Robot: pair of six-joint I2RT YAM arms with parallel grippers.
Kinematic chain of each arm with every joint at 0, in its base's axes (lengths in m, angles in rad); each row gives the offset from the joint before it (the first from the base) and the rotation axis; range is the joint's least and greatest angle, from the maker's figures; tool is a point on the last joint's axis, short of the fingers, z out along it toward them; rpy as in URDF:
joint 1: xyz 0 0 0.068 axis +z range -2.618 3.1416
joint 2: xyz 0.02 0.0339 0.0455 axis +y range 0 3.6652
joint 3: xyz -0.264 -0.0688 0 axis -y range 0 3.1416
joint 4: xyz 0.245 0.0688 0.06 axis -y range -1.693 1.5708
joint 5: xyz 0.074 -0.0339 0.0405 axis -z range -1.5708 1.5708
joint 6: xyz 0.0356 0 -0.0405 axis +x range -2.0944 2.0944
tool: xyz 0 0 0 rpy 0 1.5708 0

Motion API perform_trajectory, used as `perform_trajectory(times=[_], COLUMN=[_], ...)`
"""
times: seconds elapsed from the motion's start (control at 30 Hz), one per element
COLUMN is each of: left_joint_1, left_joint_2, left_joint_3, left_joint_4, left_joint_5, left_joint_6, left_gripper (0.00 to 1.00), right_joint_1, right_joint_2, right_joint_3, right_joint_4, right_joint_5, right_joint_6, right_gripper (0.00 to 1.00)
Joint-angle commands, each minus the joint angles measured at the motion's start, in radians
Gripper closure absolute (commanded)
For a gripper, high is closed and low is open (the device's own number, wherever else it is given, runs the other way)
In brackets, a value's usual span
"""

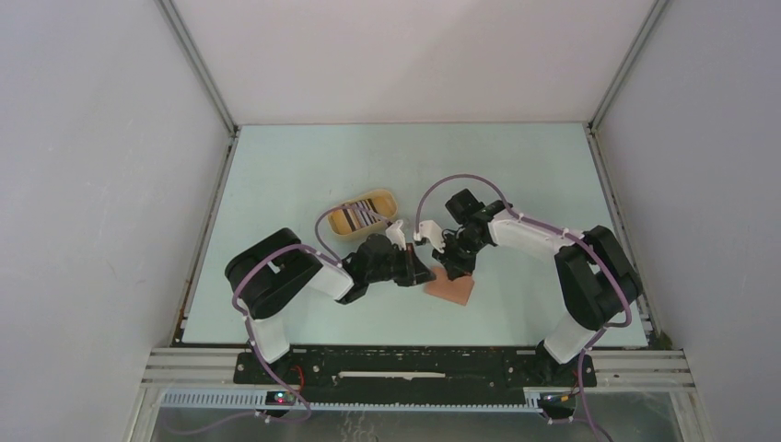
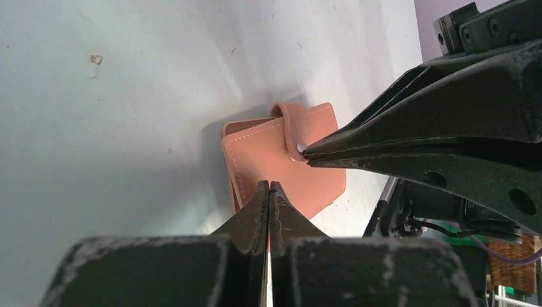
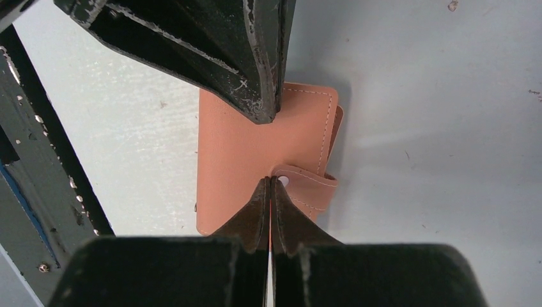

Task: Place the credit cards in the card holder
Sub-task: Close the card holder at the center of the board.

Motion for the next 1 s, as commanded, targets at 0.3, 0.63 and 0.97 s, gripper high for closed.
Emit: perform_trajectory(times=[0.3, 0.63, 0.97], left_joint_1=[0.010, 0.013, 0.014], left_joint_2=[-0.024, -0.071, -0.122], left_joint_3=[-0.046, -0.092, -0.131], left_joint_4=[0.088, 0.119, 0.121], left_joint_5=[-0.008, -0.032, -0.048], left_joint_6=[-0.030, -0.041, -0.038], left_gripper=[1.00, 1.00, 1.00], right_joint_1=[0.044, 0.074, 0.075], right_joint_2=[0.029, 0.064, 0.105], right_joint_3=[-0.014, -0.017, -0.003], right_joint_4=[-0.004, -0.005, -0.009], right_joint_5=[0.061, 0.106, 0.135], right_joint_6=[-0.012, -0.013, 0.012], right_gripper=[1.00, 1.00, 1.00])
